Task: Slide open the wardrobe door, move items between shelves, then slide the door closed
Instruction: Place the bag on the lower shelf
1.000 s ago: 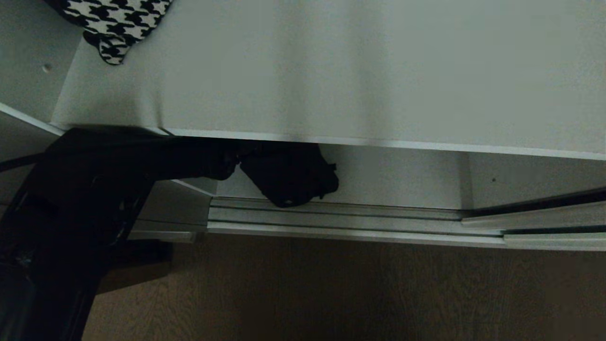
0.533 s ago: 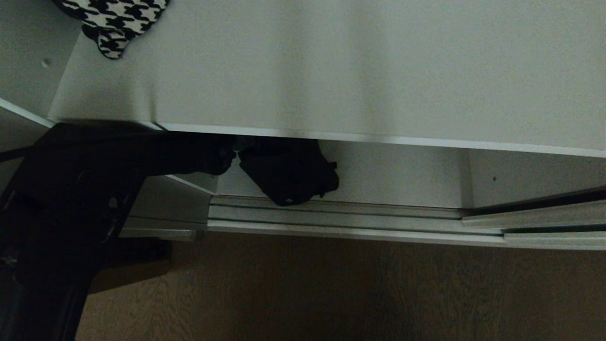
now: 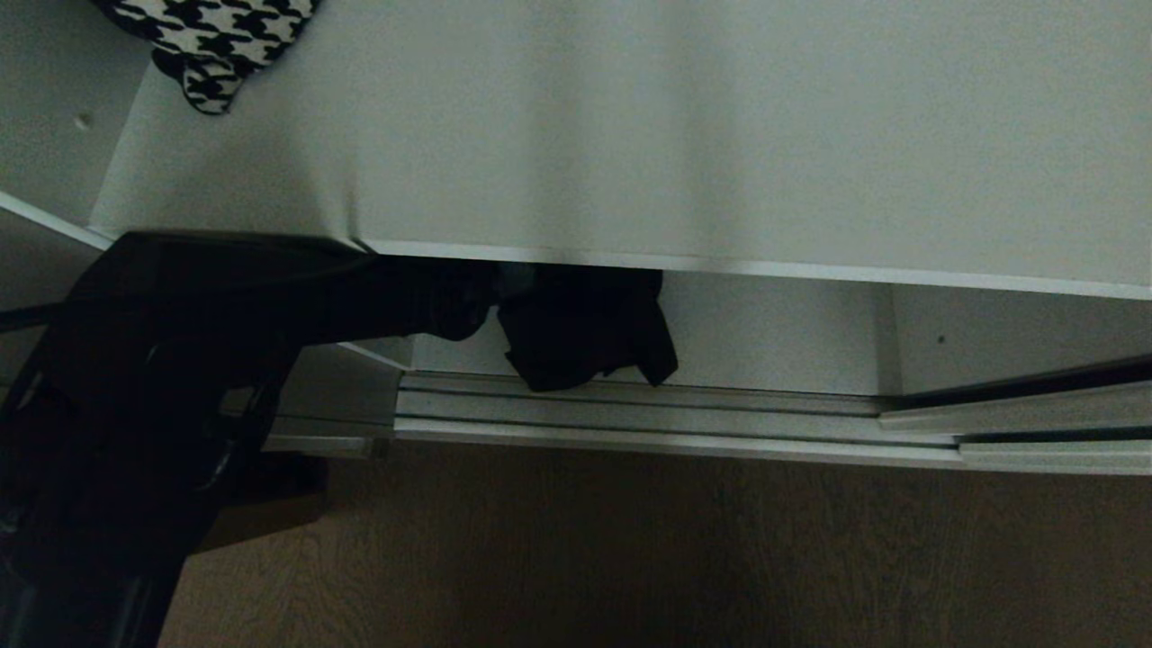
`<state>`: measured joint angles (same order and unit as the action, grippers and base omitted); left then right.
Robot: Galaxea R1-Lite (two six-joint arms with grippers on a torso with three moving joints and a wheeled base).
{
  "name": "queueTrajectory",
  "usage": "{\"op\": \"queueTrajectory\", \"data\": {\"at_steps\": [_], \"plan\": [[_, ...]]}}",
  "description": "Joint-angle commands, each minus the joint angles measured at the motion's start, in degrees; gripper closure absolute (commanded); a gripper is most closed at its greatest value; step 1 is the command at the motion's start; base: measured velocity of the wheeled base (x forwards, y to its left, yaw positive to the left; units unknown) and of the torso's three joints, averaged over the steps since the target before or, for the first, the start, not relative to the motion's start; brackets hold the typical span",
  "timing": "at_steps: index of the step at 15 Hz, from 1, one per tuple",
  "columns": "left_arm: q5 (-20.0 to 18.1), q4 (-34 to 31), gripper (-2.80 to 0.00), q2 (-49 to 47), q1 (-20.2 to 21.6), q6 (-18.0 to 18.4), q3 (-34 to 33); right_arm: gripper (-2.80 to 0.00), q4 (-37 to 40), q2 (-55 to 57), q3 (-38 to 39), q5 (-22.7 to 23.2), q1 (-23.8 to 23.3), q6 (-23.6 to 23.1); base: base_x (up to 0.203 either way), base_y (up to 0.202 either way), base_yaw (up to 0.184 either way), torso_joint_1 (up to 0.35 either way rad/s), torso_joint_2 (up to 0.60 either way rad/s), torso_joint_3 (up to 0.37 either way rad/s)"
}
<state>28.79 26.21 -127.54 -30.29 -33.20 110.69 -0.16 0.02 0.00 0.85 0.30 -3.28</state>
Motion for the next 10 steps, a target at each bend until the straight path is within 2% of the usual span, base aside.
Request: {"op": "queueTrajectory", "data": {"at_steps": [1, 3, 5, 8, 10], "plan": [[0.2, 0.2, -2.80, -0.4, -1.1, 0.1, 0.0, 0.00, 0.0, -0.2, 0.0, 0.0, 0.0, -0.1, 0.000, 0.000, 0.000, 0.000, 0.00, 0.000], [2.0, 0.0, -2.80, -1.0, -1.1, 0.2, -0.4, 0.00, 0.0, -0.2, 0.0, 0.0, 0.0, -0.1, 0.000, 0.000, 0.000, 0.000, 0.00, 0.000], [6.0, -1.2, -2.80, -1.1, -1.2, 0.2, -0.6, 0.00, 0.0, -0.2, 0.0, 0.0, 0.0, -0.1, 0.000, 0.000, 0.000, 0.000, 0.00, 0.000], [9.7, -7.6, -2.80, -1.9, -1.2, 0.4, -1.7, 0.00, 0.0, -0.2, 0.1, 0.0, 0.0, -0.1, 0.000, 0.000, 0.000, 0.000, 0.00, 0.000], [9.6, -8.1, -2.80, -1.4, -0.9, 3.7, -2.1, 0.00, 0.0, -0.2, 0.0, 0.0, 0.0, -0.1, 0.000, 0.000, 0.000, 0.000, 0.00, 0.000]]}}
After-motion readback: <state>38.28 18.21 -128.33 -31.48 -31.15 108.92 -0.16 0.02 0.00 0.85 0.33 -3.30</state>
